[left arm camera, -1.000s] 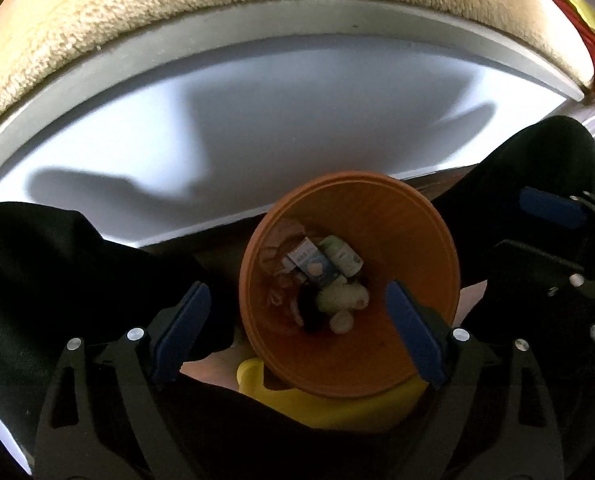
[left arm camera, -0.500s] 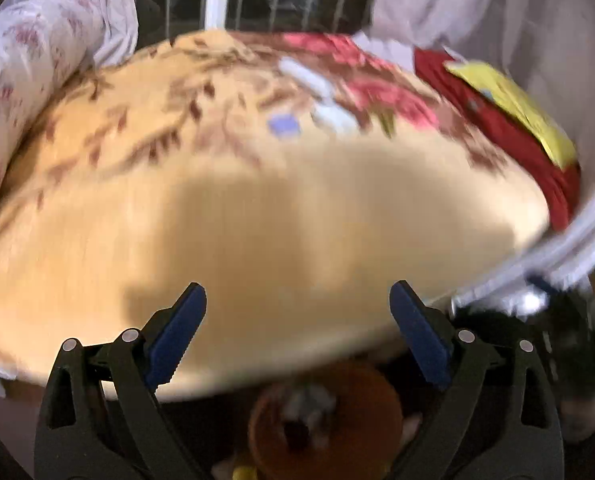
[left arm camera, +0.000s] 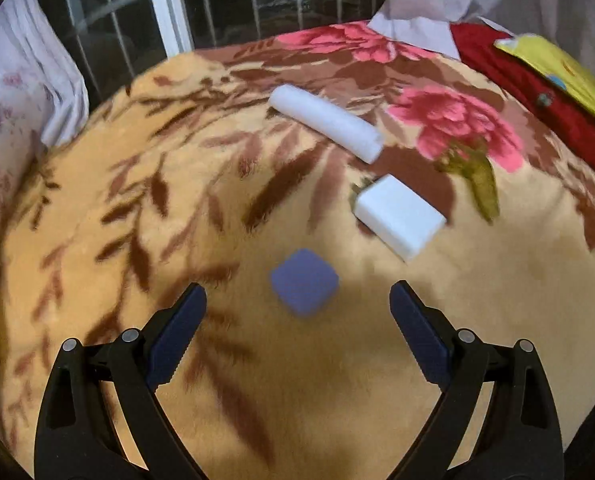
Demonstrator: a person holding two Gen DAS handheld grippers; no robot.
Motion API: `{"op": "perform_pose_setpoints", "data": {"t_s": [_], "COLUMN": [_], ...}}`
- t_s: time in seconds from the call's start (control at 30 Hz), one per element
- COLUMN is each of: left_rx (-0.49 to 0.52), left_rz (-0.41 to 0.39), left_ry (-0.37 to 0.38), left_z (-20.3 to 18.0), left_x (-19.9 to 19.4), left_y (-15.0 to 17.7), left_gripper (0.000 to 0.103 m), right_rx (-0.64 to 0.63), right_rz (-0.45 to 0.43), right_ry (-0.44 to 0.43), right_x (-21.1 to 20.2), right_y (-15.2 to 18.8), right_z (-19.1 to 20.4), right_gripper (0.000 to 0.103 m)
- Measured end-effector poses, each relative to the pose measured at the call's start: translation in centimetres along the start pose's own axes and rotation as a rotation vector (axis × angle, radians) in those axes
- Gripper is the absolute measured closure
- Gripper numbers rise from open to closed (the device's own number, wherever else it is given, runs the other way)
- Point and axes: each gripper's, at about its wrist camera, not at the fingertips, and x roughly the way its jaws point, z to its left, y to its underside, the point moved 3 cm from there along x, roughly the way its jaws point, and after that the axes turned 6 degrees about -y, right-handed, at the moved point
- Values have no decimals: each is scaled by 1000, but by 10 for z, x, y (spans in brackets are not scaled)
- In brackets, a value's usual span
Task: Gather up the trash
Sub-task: 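Grasp the lavender square with the left gripper while the right grasps the olive hair clip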
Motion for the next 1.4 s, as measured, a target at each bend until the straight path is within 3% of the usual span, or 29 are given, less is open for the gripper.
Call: {"op": "perform_pose_setpoints", "data": {"t_s": [0.07, 0.1, 0.13, 0.17, 0.3, 0.4, 0.43, 0.7, 0.8, 0.87, 0.97, 1.1, 1.2, 1.4], "left_rx": [-39, -44, -47, -48, -31, -8, -1, -21, -41, -50, -139, -132, -117, -140], "left_rz": [42, 66, 96, 122, 114, 83, 75, 11, -3, 4, 51, 23, 16, 12], "left_ry": [18, 21, 26, 21, -11, 1, 4, 4, -66, -119, -79, -112, -129, -95], "left_z": [4, 4, 4, 3, -2, -8, -9, 9, 30, 41, 57, 55, 52, 57], "left_x": [14, 20, 26, 31, 30, 26, 25, -16, -28, -22, -2, -2, -2, -3], "left_y": [-5, -5, -4, -3, -3, -5, -5, 11, 26, 34, 45, 44, 44, 46], "left_gripper": [14, 18, 28, 28, 37, 62, 65, 65, 65, 65, 65, 65, 65, 65], "right_rx": [23, 32, 41, 49, 66, 63, 62, 8, 9, 20, 41, 116, 170, 368], "right_rz": [6, 9, 11, 11, 21, 37, 41, 25, 30, 37, 38, 44, 107, 204], "right_ry": [-6, -12, -15, -17, -29, -31, -33, -36, -35, -30, -11, 70, 140, 232], "right_x": [3, 4, 6, 7, 13, 16, 17, 4, 13, 29, 61, 115, 163, 226], "right_y": [1, 2, 2, 3, 5, 8, 8, -10, -34, -59, -100, -155, -178, -193], "right_z": [-6, -8, -10, -11, -13, -11, -10, -1, -4, -7, -11, -19, -25, -40], "right_gripper": [14, 14, 14, 14, 14, 14, 14, 14, 14, 14, 14, 11, 11, 12]}}
